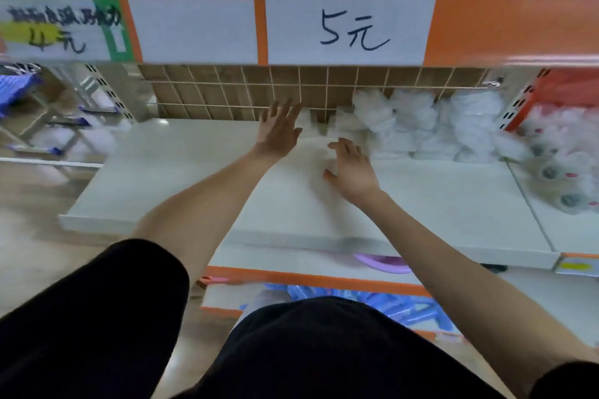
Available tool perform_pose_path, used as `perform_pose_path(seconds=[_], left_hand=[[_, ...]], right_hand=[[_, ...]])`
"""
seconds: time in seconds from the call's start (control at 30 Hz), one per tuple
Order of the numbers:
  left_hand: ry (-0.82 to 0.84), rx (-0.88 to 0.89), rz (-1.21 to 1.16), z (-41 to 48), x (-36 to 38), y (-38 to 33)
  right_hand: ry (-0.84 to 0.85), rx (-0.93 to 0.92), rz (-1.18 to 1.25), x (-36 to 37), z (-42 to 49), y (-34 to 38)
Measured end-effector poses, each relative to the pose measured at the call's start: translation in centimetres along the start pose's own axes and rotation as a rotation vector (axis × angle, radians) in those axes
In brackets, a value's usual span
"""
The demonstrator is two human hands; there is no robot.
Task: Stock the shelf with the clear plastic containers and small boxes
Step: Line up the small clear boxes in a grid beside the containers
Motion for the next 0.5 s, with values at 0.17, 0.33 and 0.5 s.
perform_pose_path(seconds=[0.17,0.33,0.5], left_hand=[[0.026,0.089,-0.049,2.6,1.6,0.2],[-0.018,0.182,-0.106,2.2,1.7,0.6],[-0.004,0.17,-0.142,-0.5,2.2,3.2]], right_hand=[[-0.075,0.022,0.019,0.8,0.6,-0.5],[-0.101,0.041,0.02,1.0,0.9,-0.1],[-0.101,0.04,0.0,0.4,2.9,1.9]])
Point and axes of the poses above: each hand's wrist, its own z-axis towards the middle knuckle, its own x-axis out of the palm, y = z × x, the point moved 9 cm from there along z, towards the middle knuckle, and after that the axes turned 14 degrees about y, right-handed, at the moved point
